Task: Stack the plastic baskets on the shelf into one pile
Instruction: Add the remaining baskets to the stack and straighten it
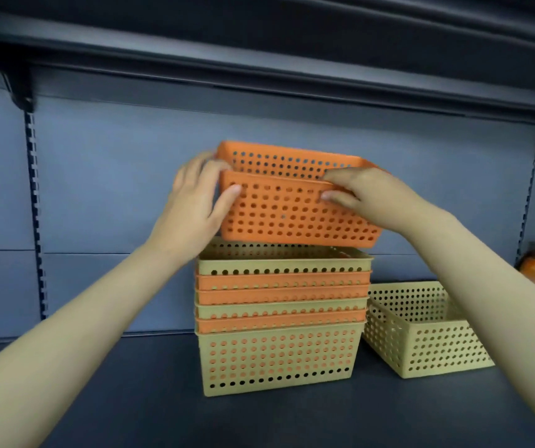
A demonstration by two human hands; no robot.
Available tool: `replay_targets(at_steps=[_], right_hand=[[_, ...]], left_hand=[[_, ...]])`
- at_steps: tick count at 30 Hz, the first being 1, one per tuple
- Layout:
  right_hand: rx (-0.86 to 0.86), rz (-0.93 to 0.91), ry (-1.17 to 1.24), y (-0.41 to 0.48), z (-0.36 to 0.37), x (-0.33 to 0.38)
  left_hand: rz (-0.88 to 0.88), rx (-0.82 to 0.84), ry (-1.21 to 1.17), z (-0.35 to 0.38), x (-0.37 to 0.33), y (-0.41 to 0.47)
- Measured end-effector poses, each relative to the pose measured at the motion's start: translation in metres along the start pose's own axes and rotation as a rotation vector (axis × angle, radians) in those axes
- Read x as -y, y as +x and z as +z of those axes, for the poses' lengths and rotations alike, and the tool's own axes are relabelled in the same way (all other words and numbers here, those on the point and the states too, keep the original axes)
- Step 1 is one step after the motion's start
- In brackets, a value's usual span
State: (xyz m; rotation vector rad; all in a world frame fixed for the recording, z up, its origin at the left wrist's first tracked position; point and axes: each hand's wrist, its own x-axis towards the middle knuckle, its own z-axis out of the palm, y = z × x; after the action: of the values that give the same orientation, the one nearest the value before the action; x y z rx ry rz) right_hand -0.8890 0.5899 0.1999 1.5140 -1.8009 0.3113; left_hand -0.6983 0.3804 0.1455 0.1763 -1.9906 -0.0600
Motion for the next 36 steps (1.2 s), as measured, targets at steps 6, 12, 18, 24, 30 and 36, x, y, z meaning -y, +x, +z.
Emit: replay_targets(at_steps=[6, 12, 18, 24, 30, 36], right_hand=[[0.071, 0.05, 0.181, 0.0, 0.038, 0.023], [0.113, 0.217, 0.4, -0.024, 0.058, 0.021], [0.101, 0.354, 0.219, -0.051, 0.066, 0.01], [0.091, 0.438, 0.184, -0.054, 0.08, 0.007], [0.02, 0.353, 0.279, -0.058, 0.092, -0.01], [-0.052, 0.47, 0.593, -0.081, 0.095, -0.037]], left_hand=[[-0.069, 0.116, -0.156, -0.005, 0.024, -0.021], [-0.043, 0.255, -0.124, 0.006, 0.036, -0.038], [-0.008, 0.254, -0.054, 0.015, 0.031, -0.044], [-0.09, 0.298, 0.027, 0.017, 0.028, -0.042], [-0.248, 0.378, 0.146, 0.021, 0.005, -0.032], [-0.012, 0.184, 0.503, 0.062, -0.056, -0.032]])
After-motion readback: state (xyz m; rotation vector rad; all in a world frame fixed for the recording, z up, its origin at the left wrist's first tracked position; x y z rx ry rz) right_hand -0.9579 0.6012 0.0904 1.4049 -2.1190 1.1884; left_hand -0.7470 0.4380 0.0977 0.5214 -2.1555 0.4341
